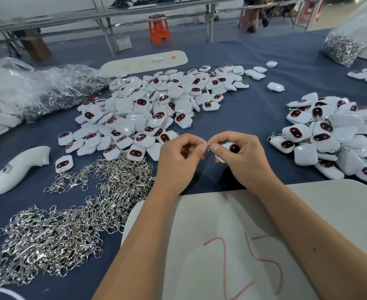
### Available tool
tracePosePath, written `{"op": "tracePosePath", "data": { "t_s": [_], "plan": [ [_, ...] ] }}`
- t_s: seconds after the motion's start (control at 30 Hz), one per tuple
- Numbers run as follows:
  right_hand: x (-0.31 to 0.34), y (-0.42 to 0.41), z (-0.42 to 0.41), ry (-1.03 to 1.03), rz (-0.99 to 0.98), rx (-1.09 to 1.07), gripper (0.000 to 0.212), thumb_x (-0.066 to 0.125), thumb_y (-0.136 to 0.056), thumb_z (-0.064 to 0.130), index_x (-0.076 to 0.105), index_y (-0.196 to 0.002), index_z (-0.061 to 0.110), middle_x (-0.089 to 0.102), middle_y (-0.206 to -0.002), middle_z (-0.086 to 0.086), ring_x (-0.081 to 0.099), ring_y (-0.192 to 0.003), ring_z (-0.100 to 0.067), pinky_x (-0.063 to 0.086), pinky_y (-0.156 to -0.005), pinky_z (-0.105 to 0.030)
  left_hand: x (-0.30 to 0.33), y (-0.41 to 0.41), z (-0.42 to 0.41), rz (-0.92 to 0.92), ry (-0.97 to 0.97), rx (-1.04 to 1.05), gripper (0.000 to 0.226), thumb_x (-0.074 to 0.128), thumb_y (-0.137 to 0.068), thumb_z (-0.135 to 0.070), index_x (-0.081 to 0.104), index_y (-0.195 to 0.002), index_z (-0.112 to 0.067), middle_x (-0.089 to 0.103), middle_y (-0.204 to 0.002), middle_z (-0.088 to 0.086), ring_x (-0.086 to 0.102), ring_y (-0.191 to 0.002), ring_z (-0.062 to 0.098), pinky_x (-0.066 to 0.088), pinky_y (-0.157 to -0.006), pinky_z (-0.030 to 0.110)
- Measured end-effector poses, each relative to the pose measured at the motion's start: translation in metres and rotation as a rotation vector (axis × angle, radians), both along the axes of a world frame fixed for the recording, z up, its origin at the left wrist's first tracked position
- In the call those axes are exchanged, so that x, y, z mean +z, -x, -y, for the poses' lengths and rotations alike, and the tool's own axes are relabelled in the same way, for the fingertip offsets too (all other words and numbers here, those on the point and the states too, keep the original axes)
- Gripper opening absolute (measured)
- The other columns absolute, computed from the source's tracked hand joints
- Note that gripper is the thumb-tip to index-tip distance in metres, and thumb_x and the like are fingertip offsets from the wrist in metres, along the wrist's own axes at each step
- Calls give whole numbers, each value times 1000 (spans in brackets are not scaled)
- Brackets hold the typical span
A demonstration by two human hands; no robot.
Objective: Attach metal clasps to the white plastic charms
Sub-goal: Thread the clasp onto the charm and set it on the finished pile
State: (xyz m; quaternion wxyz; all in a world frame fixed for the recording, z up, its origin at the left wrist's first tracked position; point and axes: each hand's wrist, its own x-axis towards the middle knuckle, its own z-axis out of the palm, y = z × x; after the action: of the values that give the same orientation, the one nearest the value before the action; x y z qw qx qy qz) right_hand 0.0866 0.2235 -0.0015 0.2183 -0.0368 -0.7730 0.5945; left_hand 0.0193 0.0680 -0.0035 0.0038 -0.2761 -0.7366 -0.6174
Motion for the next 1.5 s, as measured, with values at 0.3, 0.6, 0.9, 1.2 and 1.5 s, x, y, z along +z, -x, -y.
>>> {"op": "tracePosePath", "data": {
  "t_s": [0.3,0.6,0.9,1.2,1.5],
  "plan": [
    [-6,2,-4,-51,27,-11,18,72,-95,16,77,-84,29,70,-75,4,61,-65,-11,59,-72,-42,2,-1,0,50,-7,-67,9,65,-92,-12,72,-87,-15,68,-72,-6,62,-68,11,55,-73,29],
    [-6,2,-5,-54,19,-19,20,73,-95,14,77,-83,29,71,-75,8,59,-63,-9,58,-69,-41,0,-3,-5,1,49,-24,16,54,-101,0,65,-92,-7,66,-73,0,61,-67,10,53,-72,28],
    [-2,-1,-3,-40,-3,3,19,71,-96,5,77,-85,19,72,-76,7,52,-59,-3,47,-64,-19,-1,-9,-9,-23,54,-18,16,54,-102,-2,64,-90,-6,66,-73,3,61,-67,12,53,-71,32],
    [-1,-1,2,-90,-53,-109,22,70,-94,4,75,-82,21,75,-82,8,66,-73,-18,53,-73,-40,-4,-19,-25,-145,51,161,20,54,-99,0,60,-84,-12,63,-72,-3,59,-70,13,47,-69,27],
    [-3,0,0,-22,-74,-111,18,71,-95,4,75,-86,20,76,-83,5,68,-76,-25,53,-73,-32,-6,-23,-34,-47,10,227,19,58,-98,-2,64,-83,-12,65,-70,-5,60,-66,6,43,-66,13]
  ]
}}
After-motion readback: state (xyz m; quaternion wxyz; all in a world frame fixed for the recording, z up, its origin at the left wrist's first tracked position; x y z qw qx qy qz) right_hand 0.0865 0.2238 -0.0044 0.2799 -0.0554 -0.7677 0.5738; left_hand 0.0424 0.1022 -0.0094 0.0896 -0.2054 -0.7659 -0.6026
